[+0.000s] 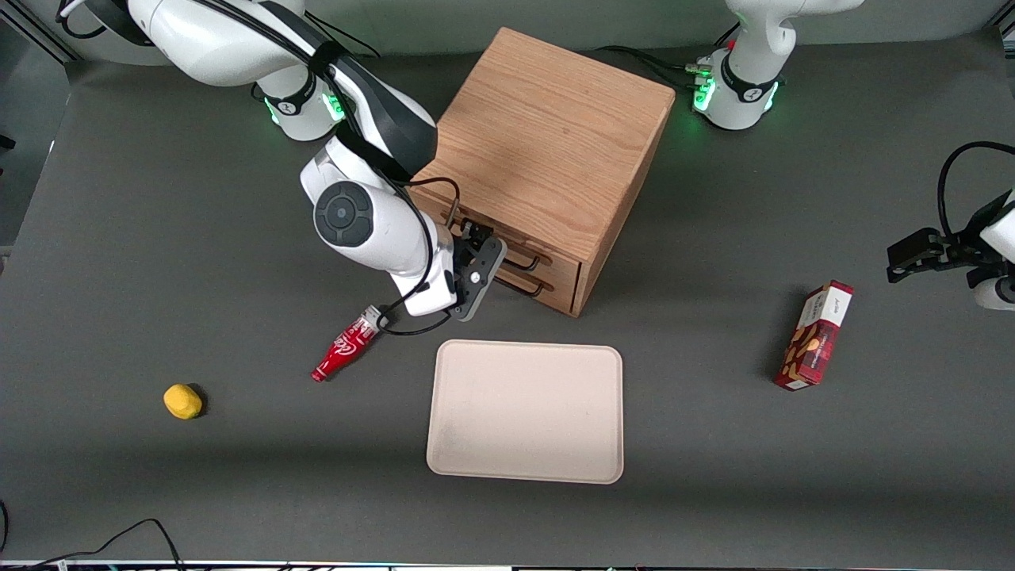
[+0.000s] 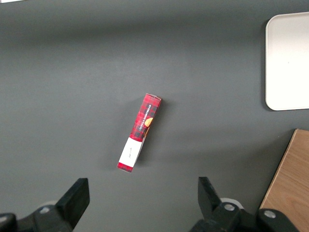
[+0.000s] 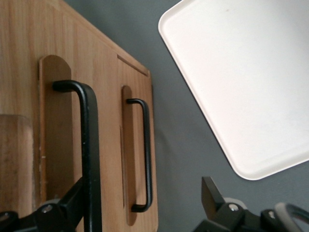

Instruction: Open upper drawer

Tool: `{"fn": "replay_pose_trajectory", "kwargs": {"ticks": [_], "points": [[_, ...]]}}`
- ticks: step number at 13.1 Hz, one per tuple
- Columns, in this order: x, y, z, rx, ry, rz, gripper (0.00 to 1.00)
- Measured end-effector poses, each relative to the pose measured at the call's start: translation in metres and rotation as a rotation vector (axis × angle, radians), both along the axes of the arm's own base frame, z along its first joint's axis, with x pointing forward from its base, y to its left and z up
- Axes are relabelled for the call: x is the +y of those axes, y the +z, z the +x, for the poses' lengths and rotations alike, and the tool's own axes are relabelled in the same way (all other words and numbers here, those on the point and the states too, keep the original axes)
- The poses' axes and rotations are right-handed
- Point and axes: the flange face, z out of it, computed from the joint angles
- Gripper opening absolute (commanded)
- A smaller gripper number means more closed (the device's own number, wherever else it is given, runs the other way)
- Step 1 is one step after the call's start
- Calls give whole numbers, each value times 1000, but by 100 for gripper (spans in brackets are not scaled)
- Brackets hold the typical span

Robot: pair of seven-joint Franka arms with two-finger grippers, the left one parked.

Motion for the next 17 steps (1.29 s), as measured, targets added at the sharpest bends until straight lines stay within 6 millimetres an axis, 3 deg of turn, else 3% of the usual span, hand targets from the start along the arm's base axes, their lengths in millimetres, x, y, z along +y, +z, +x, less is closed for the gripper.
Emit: {"fn": "replay_pose_trajectory", "kwargs": {"ticks": [13,15,17], "points": [[-90,13,106,-156,-90,3,100],[-99,21,114,-176,-106,6,100],[-96,38,114,-169,-132,32,100]]}}
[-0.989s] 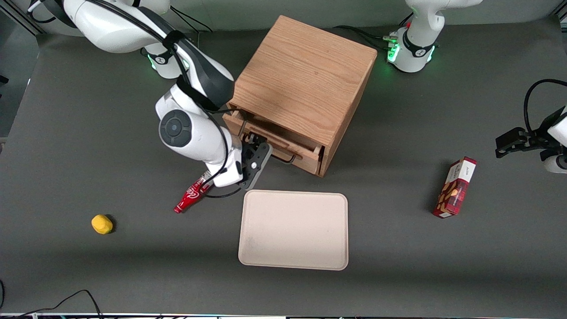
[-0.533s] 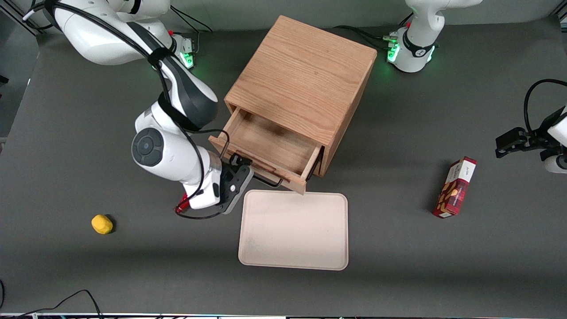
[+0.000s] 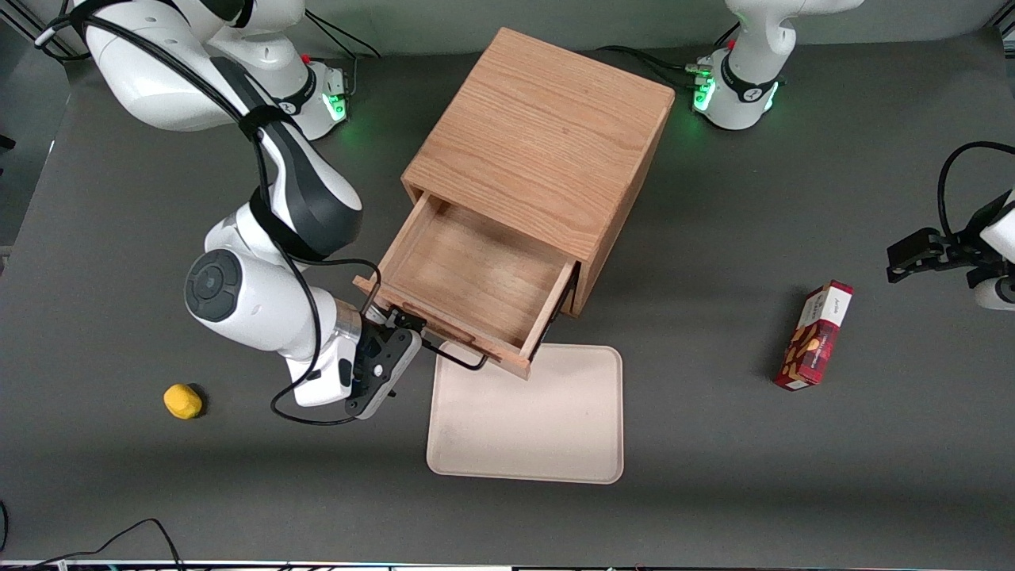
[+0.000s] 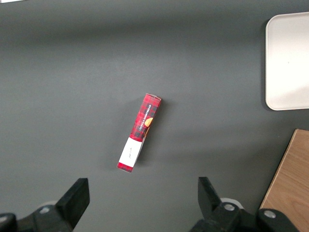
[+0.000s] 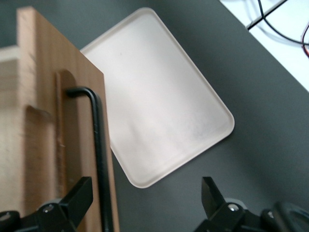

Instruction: Open upper drawer

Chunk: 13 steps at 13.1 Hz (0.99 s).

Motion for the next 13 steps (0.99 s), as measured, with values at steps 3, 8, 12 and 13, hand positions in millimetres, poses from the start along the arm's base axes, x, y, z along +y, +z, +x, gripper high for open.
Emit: {"fn": "replay_pose_trajectory", "kwargs": {"ticks": [3,8,12,13], "points": [[0,64,-16,45,-106,57,100],[-108,209,-79,26,-244,-102,100],[-171,237,-157,-13,-464,-247,100],[-182,238,-175,-17,-530,-263,100]]}}
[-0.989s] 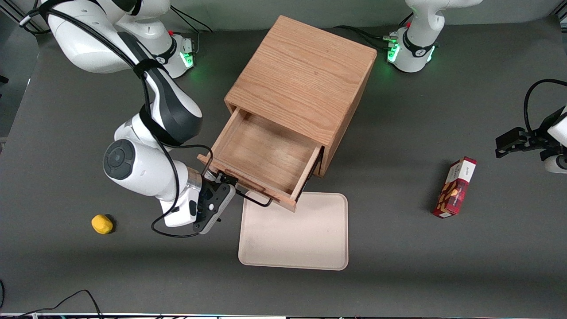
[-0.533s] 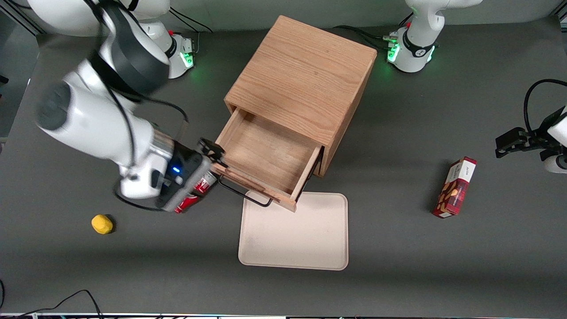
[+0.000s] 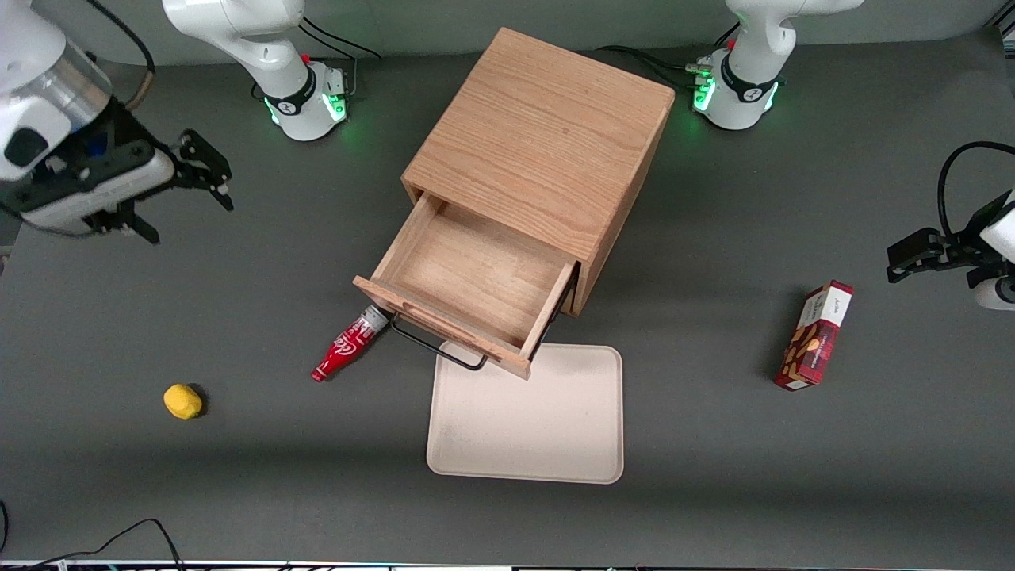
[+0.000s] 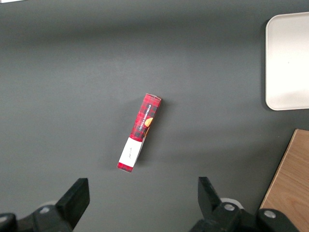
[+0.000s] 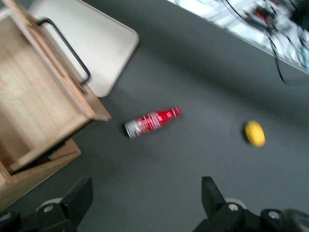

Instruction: Open upper drawer

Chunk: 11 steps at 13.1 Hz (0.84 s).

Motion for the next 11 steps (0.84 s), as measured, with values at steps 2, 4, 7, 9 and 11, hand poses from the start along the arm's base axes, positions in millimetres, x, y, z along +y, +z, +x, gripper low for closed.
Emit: {"fn": "replay_pose_trajectory", "kwargs": {"ticks": [2,4,7,9,11], "points": [[-51,9,-10,-31,-155,10,100],[-114,8,2,-42,-269,28,100],[-135,6,28,-58,-311,33,100],[-130,3,40,-55,-314,33,100],[-130,0,45,-45,-320,32,100]]}}
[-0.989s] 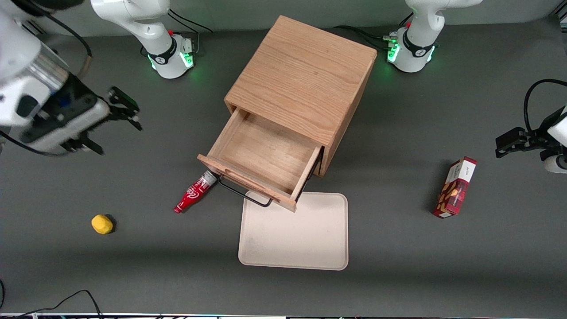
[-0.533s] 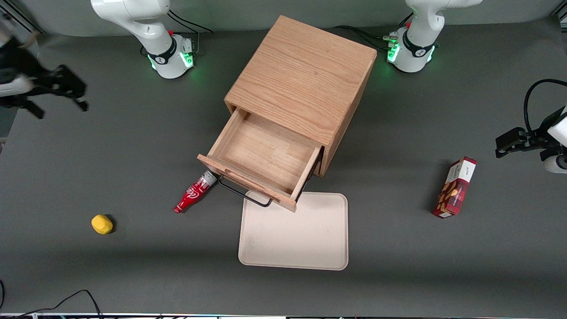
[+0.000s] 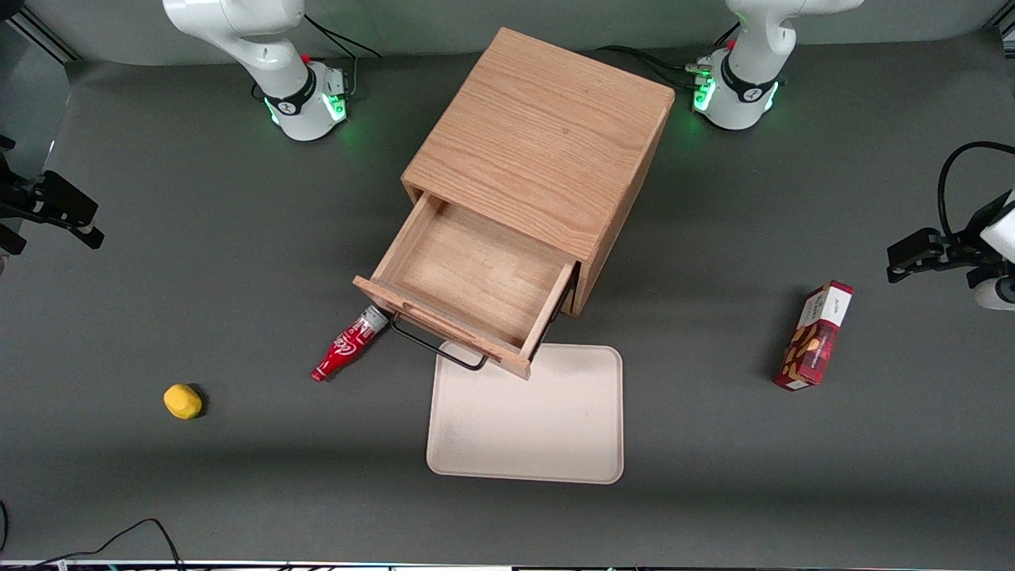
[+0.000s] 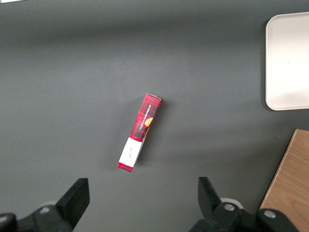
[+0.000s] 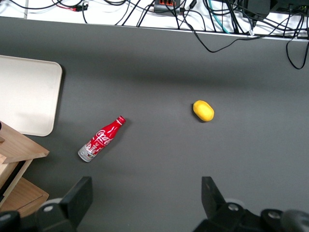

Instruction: Open upper drawer

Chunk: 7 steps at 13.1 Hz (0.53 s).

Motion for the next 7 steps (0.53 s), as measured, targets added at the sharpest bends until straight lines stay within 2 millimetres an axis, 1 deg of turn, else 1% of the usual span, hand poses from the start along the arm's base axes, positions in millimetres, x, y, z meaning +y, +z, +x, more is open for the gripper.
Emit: {"fn": "replay_pose_trajectory", "kwargs": {"ticks": [7], "points": [[0,-3,-2,30,-2,1,100]]}}
